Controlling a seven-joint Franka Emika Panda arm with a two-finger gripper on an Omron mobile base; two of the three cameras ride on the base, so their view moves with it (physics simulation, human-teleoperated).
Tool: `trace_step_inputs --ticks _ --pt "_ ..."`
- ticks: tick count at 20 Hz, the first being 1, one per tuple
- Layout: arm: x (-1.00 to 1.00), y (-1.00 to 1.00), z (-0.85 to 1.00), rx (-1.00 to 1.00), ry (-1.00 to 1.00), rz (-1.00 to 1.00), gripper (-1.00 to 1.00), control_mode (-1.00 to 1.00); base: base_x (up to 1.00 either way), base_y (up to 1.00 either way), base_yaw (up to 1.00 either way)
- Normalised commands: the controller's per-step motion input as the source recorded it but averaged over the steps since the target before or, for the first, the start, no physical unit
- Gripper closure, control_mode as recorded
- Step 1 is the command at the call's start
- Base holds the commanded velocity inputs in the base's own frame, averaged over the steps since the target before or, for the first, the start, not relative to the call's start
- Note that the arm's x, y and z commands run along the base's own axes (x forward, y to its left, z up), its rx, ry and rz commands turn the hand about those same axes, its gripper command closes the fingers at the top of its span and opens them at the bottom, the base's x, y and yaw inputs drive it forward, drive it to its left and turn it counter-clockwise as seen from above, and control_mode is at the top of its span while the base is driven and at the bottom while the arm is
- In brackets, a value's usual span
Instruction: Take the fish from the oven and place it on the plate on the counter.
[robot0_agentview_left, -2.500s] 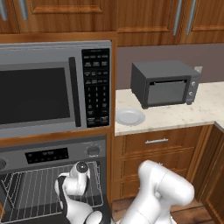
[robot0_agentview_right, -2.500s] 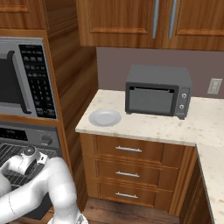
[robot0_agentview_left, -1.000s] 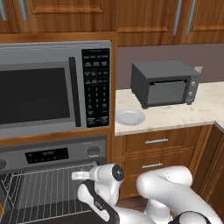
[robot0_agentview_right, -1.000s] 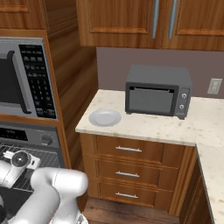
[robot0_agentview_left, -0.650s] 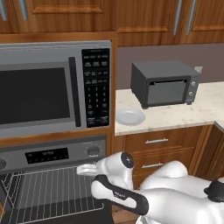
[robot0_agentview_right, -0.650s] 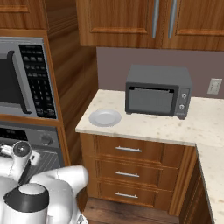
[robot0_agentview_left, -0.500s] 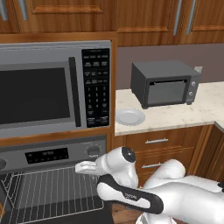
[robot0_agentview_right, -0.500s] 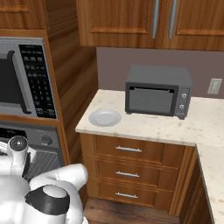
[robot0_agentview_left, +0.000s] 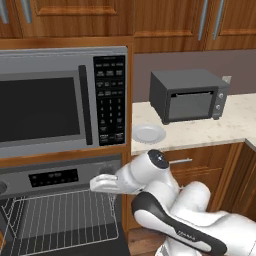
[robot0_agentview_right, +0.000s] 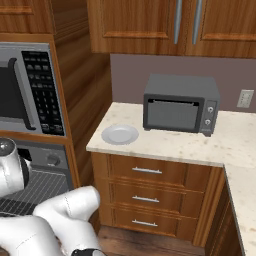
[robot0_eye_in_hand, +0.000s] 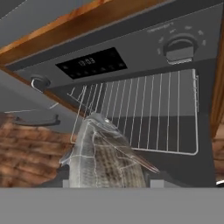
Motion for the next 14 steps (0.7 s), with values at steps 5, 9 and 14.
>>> trace_step_inputs --ticks 5,9,14 --pt "-0.37 -0.63 0.37 0.0 -0.14 0.03 1.0 -1.0 0.0 0.0 0.0" --pt "-0.14 -0.9 0.28 0.0 -0.22 0.09 1.0 -1.0 0.0 0.0 0.0" --pt "-0.02 -0.98 0.39 0.0 -0.09 0.12 1.0 -1.0 0.0 0.0 0.0"
